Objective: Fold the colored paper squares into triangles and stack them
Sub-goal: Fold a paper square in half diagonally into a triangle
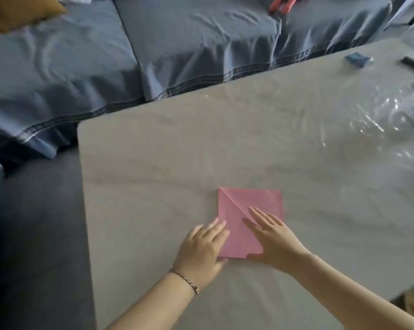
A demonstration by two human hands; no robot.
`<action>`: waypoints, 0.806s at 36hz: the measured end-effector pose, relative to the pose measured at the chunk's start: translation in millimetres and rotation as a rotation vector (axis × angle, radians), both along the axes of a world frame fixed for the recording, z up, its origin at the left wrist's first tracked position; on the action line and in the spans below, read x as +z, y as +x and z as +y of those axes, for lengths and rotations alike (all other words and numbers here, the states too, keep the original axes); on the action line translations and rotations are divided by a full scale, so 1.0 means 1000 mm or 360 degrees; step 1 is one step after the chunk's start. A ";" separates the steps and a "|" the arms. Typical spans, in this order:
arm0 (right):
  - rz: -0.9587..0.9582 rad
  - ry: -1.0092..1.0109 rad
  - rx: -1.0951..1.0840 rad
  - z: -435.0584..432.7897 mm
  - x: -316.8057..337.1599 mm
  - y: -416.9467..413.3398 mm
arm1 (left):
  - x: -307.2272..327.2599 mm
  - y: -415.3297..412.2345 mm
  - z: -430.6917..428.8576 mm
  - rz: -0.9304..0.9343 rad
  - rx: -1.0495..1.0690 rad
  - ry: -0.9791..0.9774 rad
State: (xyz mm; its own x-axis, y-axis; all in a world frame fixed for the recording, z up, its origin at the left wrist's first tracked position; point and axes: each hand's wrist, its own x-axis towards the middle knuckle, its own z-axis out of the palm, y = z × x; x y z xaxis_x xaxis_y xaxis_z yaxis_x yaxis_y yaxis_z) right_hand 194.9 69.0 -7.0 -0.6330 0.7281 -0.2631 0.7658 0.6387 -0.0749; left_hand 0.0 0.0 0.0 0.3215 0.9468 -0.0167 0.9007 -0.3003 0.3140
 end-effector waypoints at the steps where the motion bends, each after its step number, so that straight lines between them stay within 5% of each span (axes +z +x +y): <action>1: -0.0006 -0.0023 0.0044 0.001 -0.012 0.002 | -0.012 0.004 0.005 0.0016 -0.0068 -0.0037; 10: 0.0340 0.0094 0.0271 0.002 -0.045 0.021 | -0.078 0.011 0.020 -0.0101 -0.0207 -0.0003; 16: 0.0264 0.0269 0.0386 0.002 -0.058 0.029 | -0.080 0.005 0.021 -0.0273 -0.0172 -0.0183; 29: 0.0362 -0.0280 -0.0106 -0.017 -0.036 0.023 | -0.049 0.015 0.018 -0.0408 0.0226 -0.0511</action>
State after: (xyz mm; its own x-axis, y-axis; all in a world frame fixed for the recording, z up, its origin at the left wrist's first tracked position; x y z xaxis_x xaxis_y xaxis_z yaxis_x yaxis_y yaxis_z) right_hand 217.6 52.4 -43.3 -0.6427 0.7257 -0.2457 0.7564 0.5500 -0.3542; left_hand 14.8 18.0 -49.1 0.2207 0.9417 -0.2539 0.8069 -0.0300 0.5900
